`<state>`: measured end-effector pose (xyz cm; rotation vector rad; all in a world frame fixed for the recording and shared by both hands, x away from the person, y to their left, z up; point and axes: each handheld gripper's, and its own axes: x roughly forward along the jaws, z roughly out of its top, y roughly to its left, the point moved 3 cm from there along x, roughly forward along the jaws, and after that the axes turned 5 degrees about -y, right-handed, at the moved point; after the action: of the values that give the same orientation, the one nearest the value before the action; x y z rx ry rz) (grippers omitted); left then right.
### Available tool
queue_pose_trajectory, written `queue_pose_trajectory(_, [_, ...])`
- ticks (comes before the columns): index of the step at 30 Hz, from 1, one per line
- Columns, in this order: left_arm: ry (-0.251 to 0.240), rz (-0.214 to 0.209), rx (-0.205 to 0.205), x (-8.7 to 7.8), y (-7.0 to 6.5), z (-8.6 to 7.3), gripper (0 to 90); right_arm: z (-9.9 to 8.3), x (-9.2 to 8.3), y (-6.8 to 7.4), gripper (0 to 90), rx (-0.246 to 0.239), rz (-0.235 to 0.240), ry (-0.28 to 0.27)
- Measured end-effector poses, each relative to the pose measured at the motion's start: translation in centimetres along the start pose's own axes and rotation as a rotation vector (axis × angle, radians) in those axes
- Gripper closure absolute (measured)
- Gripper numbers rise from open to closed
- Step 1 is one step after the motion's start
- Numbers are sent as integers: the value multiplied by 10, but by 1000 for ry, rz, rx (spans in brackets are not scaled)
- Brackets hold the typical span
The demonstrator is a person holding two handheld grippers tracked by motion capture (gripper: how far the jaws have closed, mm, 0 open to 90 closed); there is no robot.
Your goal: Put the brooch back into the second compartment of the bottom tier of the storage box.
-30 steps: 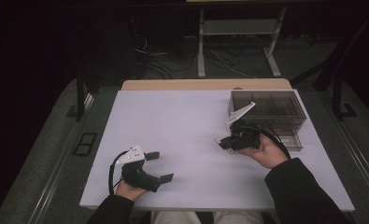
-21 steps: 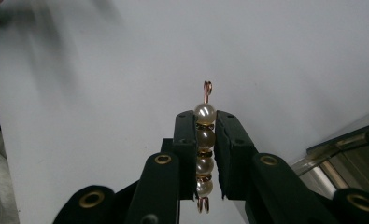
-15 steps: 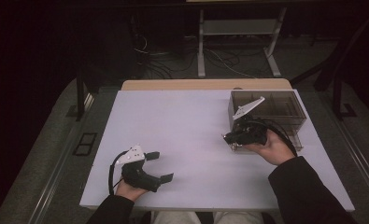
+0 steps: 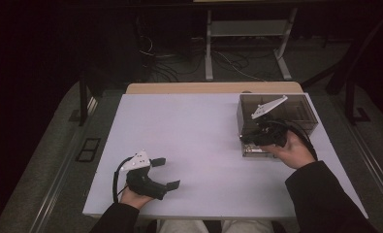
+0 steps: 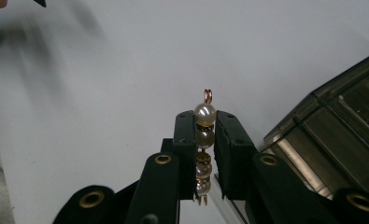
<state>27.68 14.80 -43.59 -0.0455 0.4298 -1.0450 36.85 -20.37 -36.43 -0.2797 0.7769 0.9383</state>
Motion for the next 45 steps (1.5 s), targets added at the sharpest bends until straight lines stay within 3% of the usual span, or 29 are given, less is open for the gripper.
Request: queue_pose_trajectory(45, [2, 3, -2, 1, 0, 0, 0, -29, -56, -46, 785, 89, -131, -50])
